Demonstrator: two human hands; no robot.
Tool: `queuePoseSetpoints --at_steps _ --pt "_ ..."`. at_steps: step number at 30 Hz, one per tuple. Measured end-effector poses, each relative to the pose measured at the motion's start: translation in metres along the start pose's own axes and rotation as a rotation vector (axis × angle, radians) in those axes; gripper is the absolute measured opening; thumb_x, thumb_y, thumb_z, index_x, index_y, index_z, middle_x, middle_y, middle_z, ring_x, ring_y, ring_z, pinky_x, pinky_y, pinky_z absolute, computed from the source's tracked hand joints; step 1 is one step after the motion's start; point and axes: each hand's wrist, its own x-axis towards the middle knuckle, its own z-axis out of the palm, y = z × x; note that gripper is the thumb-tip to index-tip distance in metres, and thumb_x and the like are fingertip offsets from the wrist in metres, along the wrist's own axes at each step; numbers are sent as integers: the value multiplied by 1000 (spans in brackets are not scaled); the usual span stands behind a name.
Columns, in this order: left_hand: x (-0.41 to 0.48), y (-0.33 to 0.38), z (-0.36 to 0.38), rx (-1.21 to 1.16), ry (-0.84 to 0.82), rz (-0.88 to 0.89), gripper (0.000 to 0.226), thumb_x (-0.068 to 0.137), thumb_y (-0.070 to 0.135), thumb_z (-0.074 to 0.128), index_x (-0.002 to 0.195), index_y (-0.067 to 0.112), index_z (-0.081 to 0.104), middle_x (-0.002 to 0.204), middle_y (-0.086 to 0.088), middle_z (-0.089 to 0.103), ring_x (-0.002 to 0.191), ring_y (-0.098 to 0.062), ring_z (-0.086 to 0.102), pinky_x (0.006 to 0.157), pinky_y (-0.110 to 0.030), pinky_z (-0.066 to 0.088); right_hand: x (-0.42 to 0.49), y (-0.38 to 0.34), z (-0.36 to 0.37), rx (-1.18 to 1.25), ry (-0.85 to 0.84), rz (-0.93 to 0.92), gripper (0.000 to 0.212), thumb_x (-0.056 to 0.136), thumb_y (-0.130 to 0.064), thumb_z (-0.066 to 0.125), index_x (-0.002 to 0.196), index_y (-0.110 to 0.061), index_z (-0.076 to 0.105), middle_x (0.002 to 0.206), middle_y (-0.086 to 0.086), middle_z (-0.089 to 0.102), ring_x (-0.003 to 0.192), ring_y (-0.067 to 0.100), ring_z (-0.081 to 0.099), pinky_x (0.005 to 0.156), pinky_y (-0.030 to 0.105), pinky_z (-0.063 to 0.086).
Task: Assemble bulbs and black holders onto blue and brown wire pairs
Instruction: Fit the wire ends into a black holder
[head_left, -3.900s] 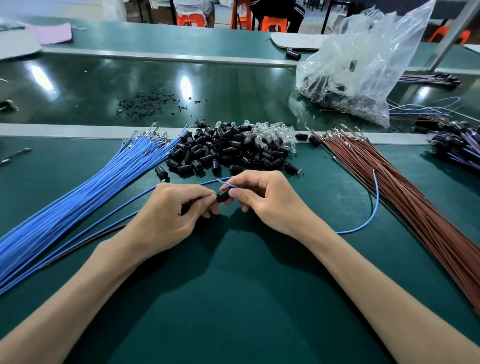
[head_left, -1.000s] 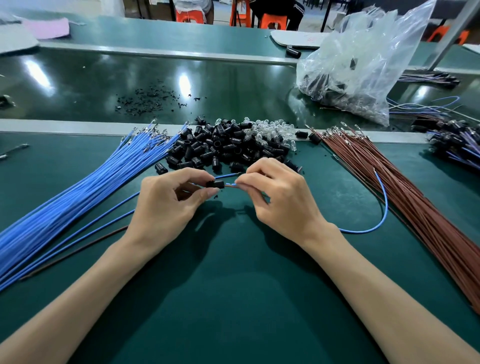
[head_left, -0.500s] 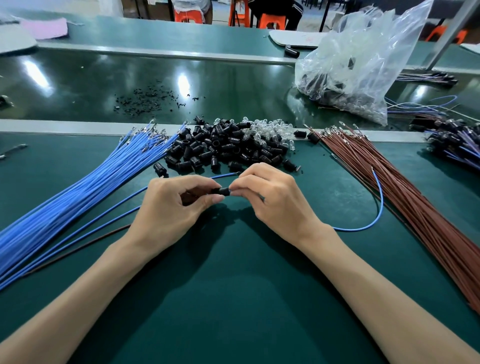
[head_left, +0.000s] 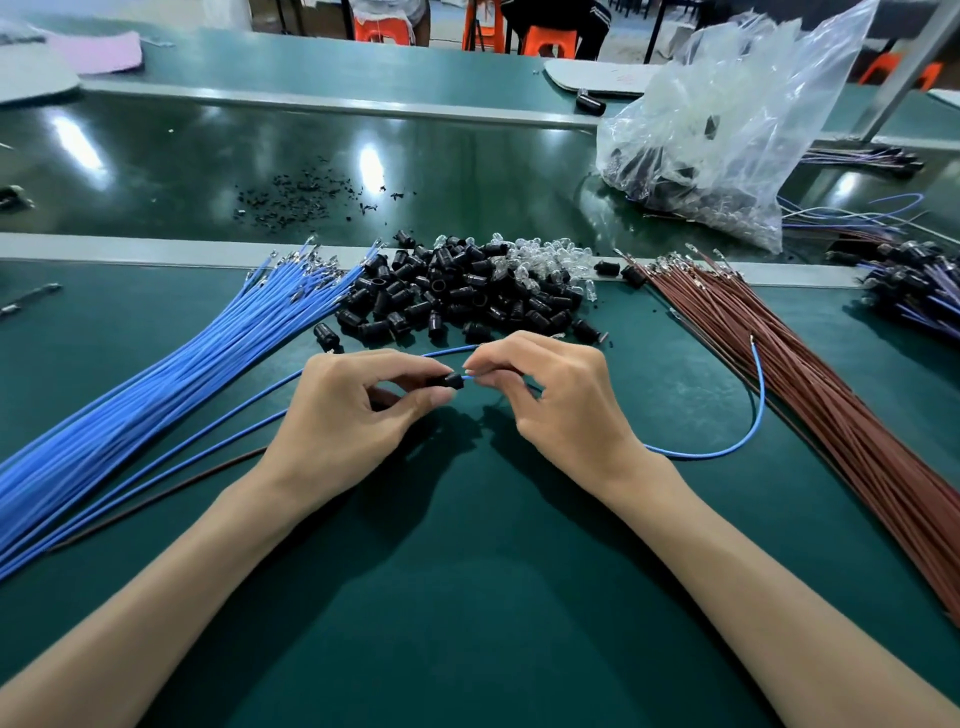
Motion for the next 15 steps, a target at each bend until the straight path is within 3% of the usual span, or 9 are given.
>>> queuePoseSetpoints --at_steps 5,8,15 --pt "-1 1 1 8 14 -7 14 78 11 76 91 14 77 79 16 70 58 4 62 57 -6 44 -1 -3 0 -78 19 -48 15 78 12 71 87 0 72 84 4 73 77 8 67 71 25 55" --pt "0 -1 0 31 57 -20 12 79 11 75 91 14 77 81 16 70 66 5 63 60 -10 47 -1 -4 -3 -115 -37 -27 15 79 3 72 93 -1 69 90 5 70 75 17 67 67 35 57" --pt "0 -3 -1 141 36 79 13 80 8 74 92 11 77 85 6 72 78 -3 64 67 -18 51 0 -4 -3 -180 -81 -65 13 80 14 67 86 3 71 82 13 66 69 27 64 61 40 55"
